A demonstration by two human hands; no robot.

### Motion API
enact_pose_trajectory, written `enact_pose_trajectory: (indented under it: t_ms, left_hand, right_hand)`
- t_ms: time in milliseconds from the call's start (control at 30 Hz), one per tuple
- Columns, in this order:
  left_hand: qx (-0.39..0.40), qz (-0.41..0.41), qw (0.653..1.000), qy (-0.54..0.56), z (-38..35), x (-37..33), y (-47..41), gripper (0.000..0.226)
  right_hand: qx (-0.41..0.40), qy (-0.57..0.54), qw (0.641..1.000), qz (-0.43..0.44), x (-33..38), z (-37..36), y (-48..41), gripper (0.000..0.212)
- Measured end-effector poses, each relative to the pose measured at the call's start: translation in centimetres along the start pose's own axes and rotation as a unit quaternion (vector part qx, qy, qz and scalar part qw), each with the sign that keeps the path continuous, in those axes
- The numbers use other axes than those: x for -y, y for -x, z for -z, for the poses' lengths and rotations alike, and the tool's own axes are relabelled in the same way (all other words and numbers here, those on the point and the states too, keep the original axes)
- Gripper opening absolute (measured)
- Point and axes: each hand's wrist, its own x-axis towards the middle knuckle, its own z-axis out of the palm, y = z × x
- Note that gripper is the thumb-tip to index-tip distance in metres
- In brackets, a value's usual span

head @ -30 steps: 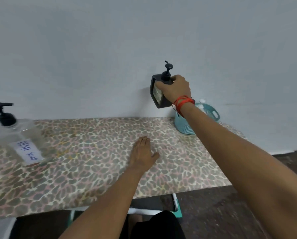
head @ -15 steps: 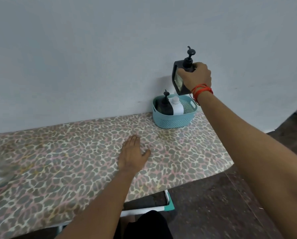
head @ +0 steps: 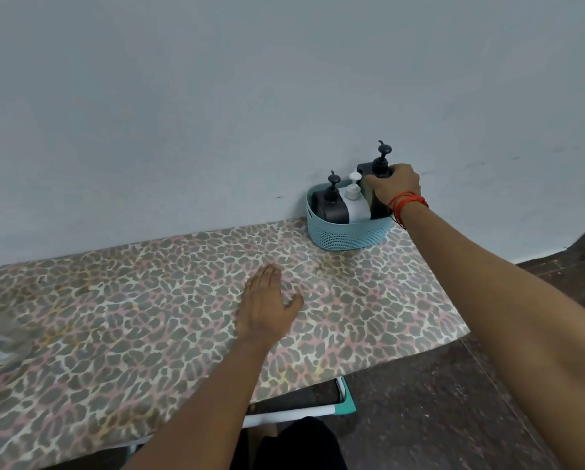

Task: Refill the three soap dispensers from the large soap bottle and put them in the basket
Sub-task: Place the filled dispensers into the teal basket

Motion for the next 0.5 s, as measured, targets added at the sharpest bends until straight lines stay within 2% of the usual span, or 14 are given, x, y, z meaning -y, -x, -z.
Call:
enact_pose_trajectory:
  t_ms: [100,300,500]
  left_hand:
    - [-0.003,-0.001,1.0,-0.002,0.1,-0.1,0.1,0.081]
    - [-0.004,-0.002,1.0,-0.005,0.2,-0.2,0.1,0.081]
    - [0.001,-0.001,1.0,-0.009,0.3,-0.3,0.2,0.082]
  right_hand:
    - [0.031,0.023,0.999,0.003,-1.4,-1.2,-0.4,0.022]
    - [0.107,0.106,0.988,0.029,-3.4,-2.2,-1.9,0.046]
    - [0.187,0.178,0.965,0.052,-3.2,-1.3,-3.1,0.049]
